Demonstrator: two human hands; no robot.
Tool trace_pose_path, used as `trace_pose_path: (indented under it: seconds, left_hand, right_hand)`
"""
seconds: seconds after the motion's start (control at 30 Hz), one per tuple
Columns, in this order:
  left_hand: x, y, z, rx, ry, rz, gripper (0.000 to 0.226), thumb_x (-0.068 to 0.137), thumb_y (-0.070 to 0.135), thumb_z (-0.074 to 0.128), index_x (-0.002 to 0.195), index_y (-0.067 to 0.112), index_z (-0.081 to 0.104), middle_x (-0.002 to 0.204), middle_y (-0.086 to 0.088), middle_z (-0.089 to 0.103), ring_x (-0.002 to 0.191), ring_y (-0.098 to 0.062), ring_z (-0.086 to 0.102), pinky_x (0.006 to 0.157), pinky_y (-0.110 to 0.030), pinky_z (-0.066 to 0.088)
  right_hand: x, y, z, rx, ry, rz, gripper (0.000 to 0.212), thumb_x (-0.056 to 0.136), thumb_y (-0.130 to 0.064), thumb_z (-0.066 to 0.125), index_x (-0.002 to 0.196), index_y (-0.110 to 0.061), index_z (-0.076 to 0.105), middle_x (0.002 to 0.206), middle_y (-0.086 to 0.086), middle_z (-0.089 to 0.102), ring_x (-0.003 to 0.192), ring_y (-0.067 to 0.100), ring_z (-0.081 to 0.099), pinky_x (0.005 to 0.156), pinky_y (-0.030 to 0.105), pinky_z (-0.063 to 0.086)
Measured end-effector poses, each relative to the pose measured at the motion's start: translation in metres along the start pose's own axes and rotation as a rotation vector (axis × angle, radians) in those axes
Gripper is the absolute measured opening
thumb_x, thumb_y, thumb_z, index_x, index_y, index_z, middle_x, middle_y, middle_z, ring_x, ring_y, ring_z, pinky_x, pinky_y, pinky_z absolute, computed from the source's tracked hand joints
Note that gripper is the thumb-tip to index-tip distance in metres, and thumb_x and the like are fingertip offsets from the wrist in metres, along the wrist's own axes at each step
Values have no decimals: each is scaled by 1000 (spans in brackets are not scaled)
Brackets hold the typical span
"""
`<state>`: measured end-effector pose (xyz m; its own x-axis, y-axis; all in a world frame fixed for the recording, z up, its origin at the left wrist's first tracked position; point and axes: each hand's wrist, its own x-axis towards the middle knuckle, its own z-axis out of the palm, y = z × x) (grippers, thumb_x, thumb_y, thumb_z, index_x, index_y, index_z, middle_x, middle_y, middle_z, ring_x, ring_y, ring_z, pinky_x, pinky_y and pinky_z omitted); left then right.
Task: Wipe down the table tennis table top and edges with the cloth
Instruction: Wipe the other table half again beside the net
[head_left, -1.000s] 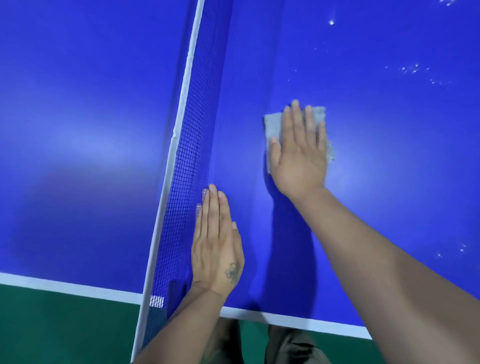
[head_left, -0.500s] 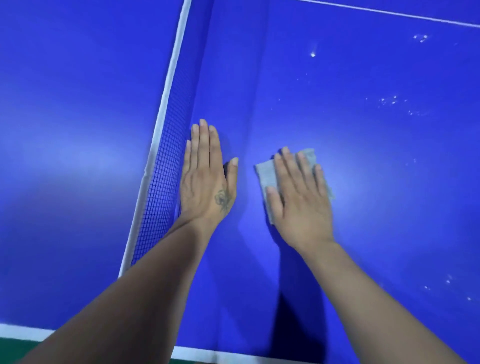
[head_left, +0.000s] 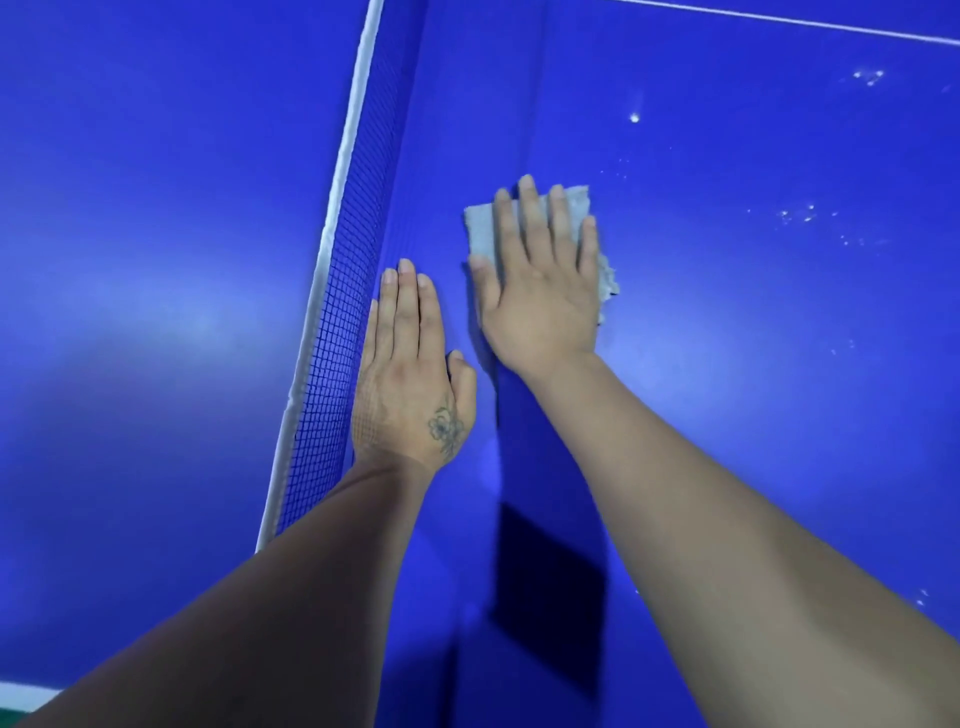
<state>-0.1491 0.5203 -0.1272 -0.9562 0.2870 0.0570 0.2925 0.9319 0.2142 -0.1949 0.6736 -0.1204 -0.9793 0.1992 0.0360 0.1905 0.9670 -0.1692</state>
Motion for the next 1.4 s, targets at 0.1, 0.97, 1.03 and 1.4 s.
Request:
trace_pose_path:
  seconds: [0.1, 0.97, 1.03, 1.4]
  left_hand:
    - [0, 0, 1, -21, 8, 1, 76, 97, 21, 45, 165, -6, 23, 175, -23, 15, 165, -35, 8, 135, -46, 9]
    - [-3, 3, 2, 14, 49, 48, 74, 98, 24, 45, 162, -10, 27, 173, -27, 21, 164, -37, 15, 132, -53, 19]
    - [-1, 6, 2, -16, 50, 69, 71, 99, 23, 41, 162, -10, 28, 173, -26, 22, 164, -36, 16, 131, -54, 21]
    - [124, 39, 18, 80, 37, -25, 75, 104, 41, 25, 167, 2, 21, 177, -18, 14, 165, -31, 7, 134, -50, 10]
  right_hand:
    - [-25, -2, 1, 14, -1, -86, 65, 113, -53, 29, 169, -22, 30, 178, 2, 21, 166, 27, 14, 132, 56, 11]
    - [67, 48, -11, 21, -79, 63, 73, 109, -59, 22, 172, -22, 16, 180, 1, 9, 167, 26, 3, 134, 51, 2]
    - [39, 54, -10, 28, -59, 13, 73, 108, -58, 23, 171, -22, 24, 179, 1, 16, 166, 25, 10, 134, 50, 6]
    - [19, 115, -19, 53, -58, 293, 72, 106, -48, 14, 173, -21, 13, 181, -4, 5, 167, 21, -2, 135, 47, -3]
